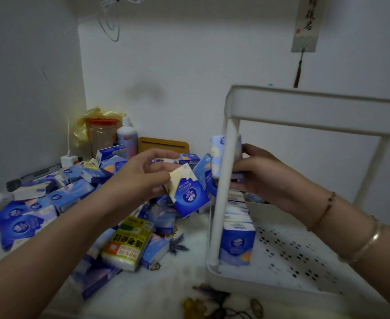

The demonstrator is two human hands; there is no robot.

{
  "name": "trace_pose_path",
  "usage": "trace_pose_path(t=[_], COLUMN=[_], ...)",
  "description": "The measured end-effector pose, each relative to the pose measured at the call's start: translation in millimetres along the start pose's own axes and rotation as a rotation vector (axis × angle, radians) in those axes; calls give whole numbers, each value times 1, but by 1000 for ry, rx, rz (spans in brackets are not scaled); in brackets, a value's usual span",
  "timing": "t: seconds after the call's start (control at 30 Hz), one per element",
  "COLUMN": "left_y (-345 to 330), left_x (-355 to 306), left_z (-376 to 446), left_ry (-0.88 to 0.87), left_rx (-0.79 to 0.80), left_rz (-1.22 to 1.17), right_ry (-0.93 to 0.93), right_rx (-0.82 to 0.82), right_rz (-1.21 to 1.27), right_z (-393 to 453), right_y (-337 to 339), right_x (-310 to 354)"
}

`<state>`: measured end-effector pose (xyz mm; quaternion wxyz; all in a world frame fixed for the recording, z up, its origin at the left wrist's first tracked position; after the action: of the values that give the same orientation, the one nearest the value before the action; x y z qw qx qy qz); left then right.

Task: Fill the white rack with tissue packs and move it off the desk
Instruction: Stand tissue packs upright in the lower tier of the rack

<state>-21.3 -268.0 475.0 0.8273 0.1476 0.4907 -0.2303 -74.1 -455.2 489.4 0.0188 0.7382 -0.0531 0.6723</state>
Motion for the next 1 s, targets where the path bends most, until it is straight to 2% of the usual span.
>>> trace_pose_path(t=[0.1,0.23,0.4,0.6,0.77,0.83,1.0], left_y=[-10,-29,-44,-44,-29,-20,-15], left_x=[2,8,13,6,-16,-23,-26], left_z=[-4,-10,-9,-12,-34,-45,-68], left_ry=[32,65,89,-5,-302,-369,-387], left_rx=[69,191,258,131,-64,-136,-212], left_rz=[-52,-86,-66,32,330,386,383], right_ry=[-60,-145,-186,-182,-178,-183,-164], right_rx=[80,101,82,63,-5,-49,-86], right_rz=[123,223,159,106,15,-20,-39], right_z=[-22,-49,-82,-93,-85,-83,-81], right_y=[13,29,38,34,35,37,36], right_x=[-3,-8,-31,-80,-100,-103,-102])
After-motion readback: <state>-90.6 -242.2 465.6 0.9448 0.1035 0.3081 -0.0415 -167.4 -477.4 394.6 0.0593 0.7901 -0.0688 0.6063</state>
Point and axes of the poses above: each hand's wrist, its own z-axis towards the middle knuckle, its own y-axis out of the back of the hand, x = y × z, the point moved 6 cm from there along z, towards the middle knuckle, and after that the axes turned 14 degrees about -y, right-handed, at the moved point
